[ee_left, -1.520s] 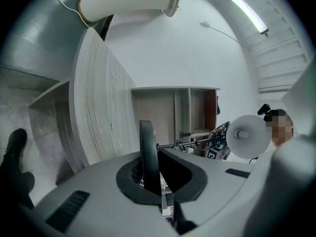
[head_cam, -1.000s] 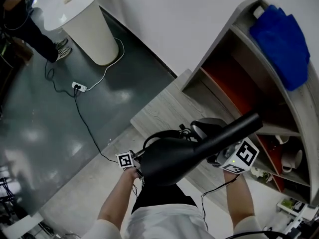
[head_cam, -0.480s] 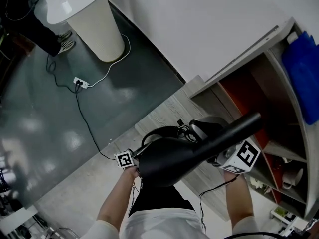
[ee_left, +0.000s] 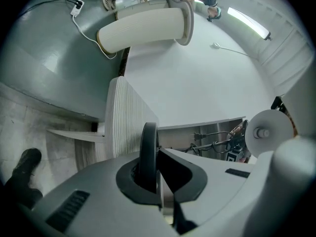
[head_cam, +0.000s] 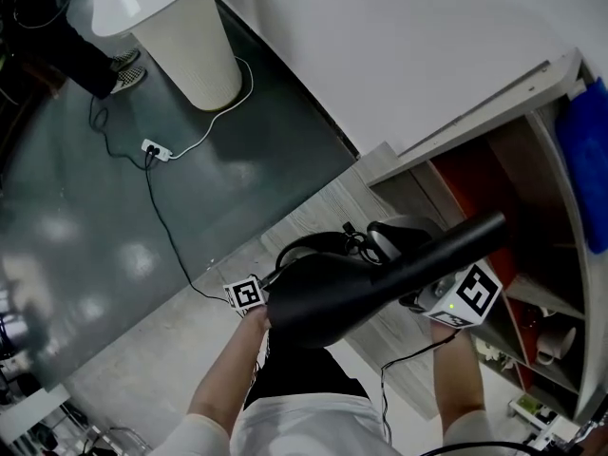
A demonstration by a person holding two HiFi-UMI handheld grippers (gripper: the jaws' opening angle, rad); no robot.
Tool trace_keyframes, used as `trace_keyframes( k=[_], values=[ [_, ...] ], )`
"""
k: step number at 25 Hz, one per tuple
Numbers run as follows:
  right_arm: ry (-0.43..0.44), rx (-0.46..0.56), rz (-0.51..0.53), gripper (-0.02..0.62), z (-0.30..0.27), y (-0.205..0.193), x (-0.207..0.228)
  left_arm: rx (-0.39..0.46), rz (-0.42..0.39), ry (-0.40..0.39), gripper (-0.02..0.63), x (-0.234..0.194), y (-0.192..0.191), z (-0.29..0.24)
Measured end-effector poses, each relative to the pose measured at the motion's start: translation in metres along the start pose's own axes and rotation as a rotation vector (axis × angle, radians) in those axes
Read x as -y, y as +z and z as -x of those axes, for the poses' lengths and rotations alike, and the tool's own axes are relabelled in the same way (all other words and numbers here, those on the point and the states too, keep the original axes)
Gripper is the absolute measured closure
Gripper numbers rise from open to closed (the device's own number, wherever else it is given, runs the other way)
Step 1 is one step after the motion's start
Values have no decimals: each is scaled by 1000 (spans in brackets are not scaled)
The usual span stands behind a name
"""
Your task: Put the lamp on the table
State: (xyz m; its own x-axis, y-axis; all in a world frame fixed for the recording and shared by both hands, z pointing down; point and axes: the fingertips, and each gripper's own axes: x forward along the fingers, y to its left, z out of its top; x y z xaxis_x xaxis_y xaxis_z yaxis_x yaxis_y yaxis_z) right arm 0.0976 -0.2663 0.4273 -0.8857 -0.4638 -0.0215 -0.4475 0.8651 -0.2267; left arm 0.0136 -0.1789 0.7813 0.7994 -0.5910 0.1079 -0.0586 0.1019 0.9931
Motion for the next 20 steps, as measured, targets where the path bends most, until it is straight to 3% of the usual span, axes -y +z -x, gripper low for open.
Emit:
trace_keyframes(
  k=[4, 9, 14, 18, 20],
  values=[
    [-3, 1, -4, 578, 3, 0, 6, 19, -70, -2, 597, -3, 7, -3],
    [-10, 4, 1, 578, -1, 4, 4, 22, 33, -21, 597, -3, 2, -3],
    [-24, 9, -5, 578, 1, 1, 5, 31, 42, -38, 577, 5, 2, -6],
    [-35, 4, -15, 578, 1, 0, 8, -9, -88, 24, 535, 1, 3, -6],
    [-35, 4, -22, 578, 0, 1, 9, -37, -112, 40, 519, 0, -1, -5]
  ],
)
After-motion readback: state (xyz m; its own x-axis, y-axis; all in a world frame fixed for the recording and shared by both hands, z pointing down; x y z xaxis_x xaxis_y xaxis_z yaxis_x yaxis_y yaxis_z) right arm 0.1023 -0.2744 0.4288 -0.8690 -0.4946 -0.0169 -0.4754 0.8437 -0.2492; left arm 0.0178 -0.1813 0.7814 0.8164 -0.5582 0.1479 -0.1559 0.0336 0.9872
